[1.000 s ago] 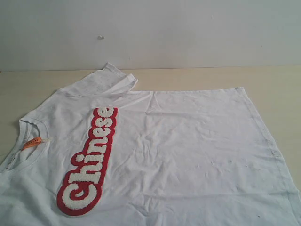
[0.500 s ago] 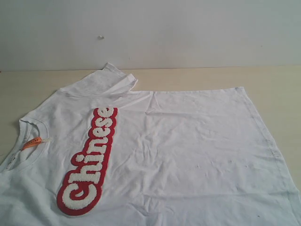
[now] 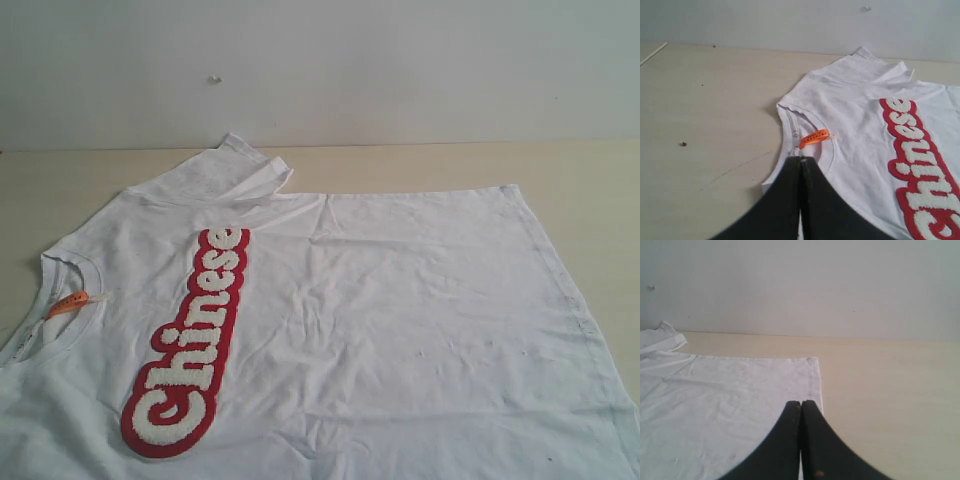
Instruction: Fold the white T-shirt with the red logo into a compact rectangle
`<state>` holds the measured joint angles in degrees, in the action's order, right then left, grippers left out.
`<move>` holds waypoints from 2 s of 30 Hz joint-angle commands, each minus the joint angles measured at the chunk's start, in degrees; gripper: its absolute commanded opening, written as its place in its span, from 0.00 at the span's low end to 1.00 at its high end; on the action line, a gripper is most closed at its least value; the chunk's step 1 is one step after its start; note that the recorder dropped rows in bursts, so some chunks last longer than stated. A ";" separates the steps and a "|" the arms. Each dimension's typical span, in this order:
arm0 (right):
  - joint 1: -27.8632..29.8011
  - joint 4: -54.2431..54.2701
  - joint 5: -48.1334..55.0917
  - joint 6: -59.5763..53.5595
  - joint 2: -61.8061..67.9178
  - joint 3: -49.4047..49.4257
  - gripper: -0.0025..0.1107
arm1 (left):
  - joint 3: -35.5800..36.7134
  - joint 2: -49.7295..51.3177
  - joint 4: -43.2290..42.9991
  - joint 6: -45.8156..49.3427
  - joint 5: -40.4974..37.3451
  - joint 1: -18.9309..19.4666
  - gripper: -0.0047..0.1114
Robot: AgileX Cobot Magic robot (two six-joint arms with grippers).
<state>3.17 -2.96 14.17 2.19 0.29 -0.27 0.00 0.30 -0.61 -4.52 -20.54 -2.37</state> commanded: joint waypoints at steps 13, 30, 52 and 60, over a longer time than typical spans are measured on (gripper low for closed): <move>0.31 -1.50 -20.86 2.63 -0.29 0.27 0.02 | 0.00 -0.30 -2.05 2.58 28.14 0.07 0.04; 0.31 -1.71 -36.92 22.95 -0.29 -3.11 0.02 | -2.85 0.00 -2.15 -22.73 51.45 0.07 0.04; 0.19 -14.21 -11.17 22.11 21.46 -34.51 0.02 | -37.38 36.54 -22.84 -18.47 17.69 -1.46 0.04; 0.19 -13.57 -1.95 13.32 41.09 -41.24 0.02 | -46.20 57.14 -20.97 -0.51 1.17 -6.50 0.04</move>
<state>3.17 -16.44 9.84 18.09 36.07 -39.76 -43.57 52.63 -23.33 -11.01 -14.82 -7.11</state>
